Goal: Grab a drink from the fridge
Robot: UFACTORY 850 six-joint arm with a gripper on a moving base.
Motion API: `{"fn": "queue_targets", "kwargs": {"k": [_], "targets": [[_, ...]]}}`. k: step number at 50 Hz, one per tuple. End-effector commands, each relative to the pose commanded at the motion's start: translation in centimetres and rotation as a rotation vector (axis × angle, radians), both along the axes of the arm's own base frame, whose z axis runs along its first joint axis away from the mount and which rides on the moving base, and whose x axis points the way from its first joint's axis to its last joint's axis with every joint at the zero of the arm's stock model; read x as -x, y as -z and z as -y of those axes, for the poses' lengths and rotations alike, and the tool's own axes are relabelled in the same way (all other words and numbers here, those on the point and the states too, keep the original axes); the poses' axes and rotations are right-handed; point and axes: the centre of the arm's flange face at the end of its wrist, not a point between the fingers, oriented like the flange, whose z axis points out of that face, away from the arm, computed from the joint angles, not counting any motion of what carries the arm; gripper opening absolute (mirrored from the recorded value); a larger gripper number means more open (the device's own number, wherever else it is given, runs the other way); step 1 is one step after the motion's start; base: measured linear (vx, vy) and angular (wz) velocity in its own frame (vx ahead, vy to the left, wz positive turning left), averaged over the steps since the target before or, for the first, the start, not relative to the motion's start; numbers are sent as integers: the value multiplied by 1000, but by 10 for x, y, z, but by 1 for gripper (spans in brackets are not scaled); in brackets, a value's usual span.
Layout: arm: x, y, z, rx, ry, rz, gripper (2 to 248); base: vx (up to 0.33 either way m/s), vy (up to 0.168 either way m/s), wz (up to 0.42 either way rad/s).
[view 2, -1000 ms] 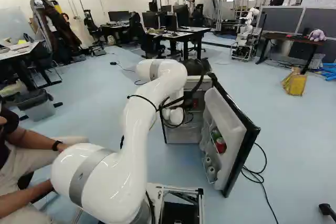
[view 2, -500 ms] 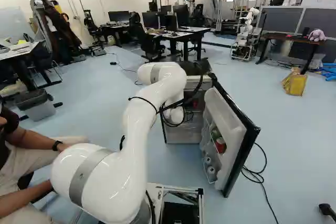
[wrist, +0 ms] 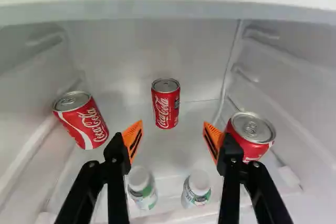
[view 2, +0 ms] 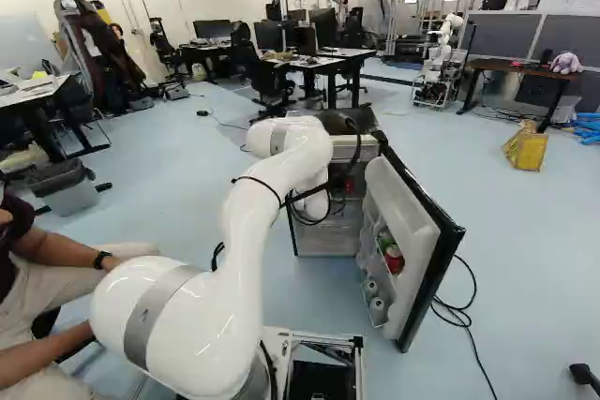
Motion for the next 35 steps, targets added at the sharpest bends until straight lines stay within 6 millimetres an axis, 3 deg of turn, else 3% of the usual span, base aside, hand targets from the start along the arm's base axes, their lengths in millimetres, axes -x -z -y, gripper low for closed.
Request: {"fn": "queue_targets", "kwargs": {"k": [35], "targets": [[-22,9,0,9,-6,45,171,0,0,0]]}}
